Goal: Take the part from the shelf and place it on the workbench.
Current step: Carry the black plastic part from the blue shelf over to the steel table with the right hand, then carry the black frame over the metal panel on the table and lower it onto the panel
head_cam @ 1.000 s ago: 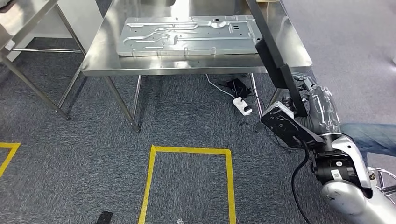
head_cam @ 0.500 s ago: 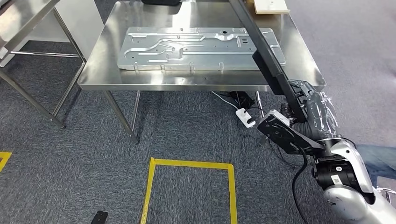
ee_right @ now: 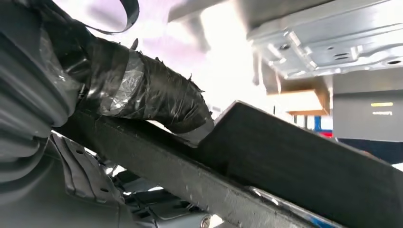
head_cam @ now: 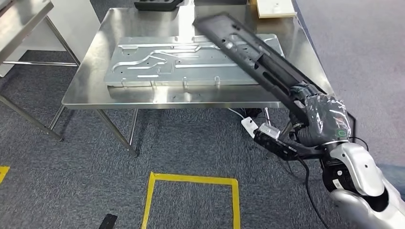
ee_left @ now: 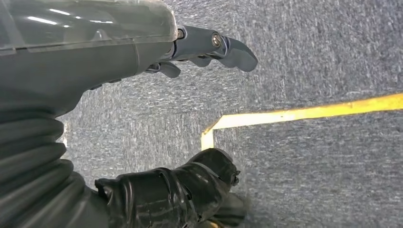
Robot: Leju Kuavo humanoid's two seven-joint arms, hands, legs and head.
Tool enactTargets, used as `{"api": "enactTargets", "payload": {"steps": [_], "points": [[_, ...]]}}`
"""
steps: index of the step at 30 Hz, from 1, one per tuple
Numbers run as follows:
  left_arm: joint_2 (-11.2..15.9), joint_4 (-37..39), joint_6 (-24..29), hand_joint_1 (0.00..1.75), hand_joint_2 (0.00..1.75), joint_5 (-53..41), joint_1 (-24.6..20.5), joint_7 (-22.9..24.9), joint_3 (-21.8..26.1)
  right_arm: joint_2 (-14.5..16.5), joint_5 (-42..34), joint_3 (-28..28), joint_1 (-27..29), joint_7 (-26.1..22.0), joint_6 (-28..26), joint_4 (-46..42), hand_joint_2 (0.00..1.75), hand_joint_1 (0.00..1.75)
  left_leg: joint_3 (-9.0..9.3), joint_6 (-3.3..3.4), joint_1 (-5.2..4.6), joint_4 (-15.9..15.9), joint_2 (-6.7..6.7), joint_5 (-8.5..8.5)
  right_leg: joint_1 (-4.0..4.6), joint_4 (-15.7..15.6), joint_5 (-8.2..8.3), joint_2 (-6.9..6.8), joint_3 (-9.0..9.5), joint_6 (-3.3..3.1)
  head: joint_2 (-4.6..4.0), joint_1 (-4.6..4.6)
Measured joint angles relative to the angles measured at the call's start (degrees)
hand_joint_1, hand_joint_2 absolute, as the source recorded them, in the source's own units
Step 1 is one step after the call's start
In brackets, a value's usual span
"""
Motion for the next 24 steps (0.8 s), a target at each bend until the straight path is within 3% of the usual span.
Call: {"api": "enactTargets", "payload": {"steps": [1,2,4,6,9,11,14,15,16,18,20,21,24], "points": [[0.0,0.0,-0.02,0.0,1.75,-0.02,-0.01,0.13,-0.05,-0.2,1.35,0.2,-0.19,-0.77,1.59,0.0,1.75,1.75,-0.45,0.2,-0.07,-1.25,0.03,0.08,0.22,0.03,-0.56,0.06,0.75,-0.07,0.0,0.01],[0.0,0.0,-0.02,0.0,1.75,-0.03,-0.04,0.25,-0.1,-0.37,2.62,0.47,-0.47,-1.51,3.06,0.0,1.75,1.75,-0.23,0.58,-0.22,-3.92,0.05,1.93,0.45,0.05,-1.13,0.1,1.56,-0.11,0.0,0.01],[0.12,0.0,-0.02,0.0,1.75,0.01,-0.09,0.43,-0.17,-0.63,4.97,1.18,-1.22,-2.62,5.36,0.03,1.75,1.75,1.02,1.74,-0.79,-10.78,-0.01,8.55,0.84,0.11,-2.17,0.15,2.98,-0.04,0.0,0.11],[0.29,0.0,-0.01,0.0,1.75,0.04,-0.13,0.46,-0.25,-0.83,6.99,1.93,-2.04,-3.24,6.81,0.11,1.75,1.75,1.87,2.48,-1.33,-14.38,-0.18,12.38,0.92,0.17,-2.87,0.34,3.52,0.35,0.0,0.23],[0.38,0.0,0.03,0.0,1.75,0.1,-0.28,0.45,-0.56,-1.33,9.51,2.92,-2.88,-4.05,8.19,0.17,1.75,1.75,2.58,2.75,-1.31,-15.27,-0.29,13.24,0.83,0.03,-3.47,0.52,3.72,1.21,0.0,0.27],[0.36,0.0,0.05,0.0,1.75,0.14,-0.41,0.43,-0.95,-1.84,10.8,3.39,-3.32,-4.59,8.67,0.17,1.75,1.75,3.34,2.99,-0.91,-16.26,-0.24,13.47,0.82,2.22,-5.07,0.47,2.8,1.72,0.0,0.43],[0.35,0.0,0.15,0.0,1.75,0.25,-0.56,0.43,-1.29,-2.13,13.01,4.04,-3.88,-5.3,8.91,0.17,1.75,1.75,3.85,3.25,-0.8,-16.55,-0.2,13.24,0.52,12.66,-9.37,0.35,-2.75,2.33,0.0,0.53],[0.35,0.0,0.2,0.0,1.75,0.32,-0.58,0.44,-1.33,-2.16,13.74,4.28,-3.94,-5.52,8.94,0.17,1.75,1.75,3.9,3.26,-0.79,-16.46,-0.21,13.07,0.4,15.09,-9.67,0.33,-4.37,2.48,0.0,0.52],[0.35,0.0,0.24,0.0,1.75,0.38,-0.57,0.45,-1.37,-2.2,14.35,4.51,-3.94,-5.74,8.97,0.17,1.75,1.75,3.99,3.22,-0.77,-16.34,-0.25,12.85,0.28,15.36,-8.83,0.31,-4.97,2.61,0.0,0.52],[0.32,0.0,0.3,0.0,1.75,0.42,-0.57,0.45,-1.43,-2.36,15.13,4.88,-3.98,-6.07,9.02,0.17,1.75,1.75,4.25,2.94,-0.66,-15.83,-0.43,12.25,-0.01,9.54,-4.57,0.27,-2.95,2.8,0.0,0.55],[0.29,0.0,0.33,0.0,1.75,0.48,-0.63,0.45,-1.48,-2.55,15.41,5.18,-4.18,-6.19,9.03,0.19,1.75,1.75,4.21,2.36,-0.74,-15.1,-0.65,11.59,-0.04,2.85,-1.85,0.36,-0.01,2.61,0.0,0.54],[0.3,0.0,0.36,0.0,1.75,0.51,-0.66,0.45,-1.48,-2.62,15.44,5.27,-4.28,-6.21,9.02,0.19,1.75,1.75,4.1,2.04,-0.83,-14.87,-0.72,11.41,0.02,1.26,-1.54,0.42,0.72,2.34,0.0,0.51],[0.3,0.0,0.43,0.0,1.75,0.55,-0.66,0.46,-1.5,-2.74,15.48,5.49,-4.37,-6.22,9.03,0.19,1.75,1.75,3.97,1.32,-0.92,-14.8,-0.76,11.23,0.09,0.85,-1.58,0.49,0.95,1.26,0.0,0.41]]}}
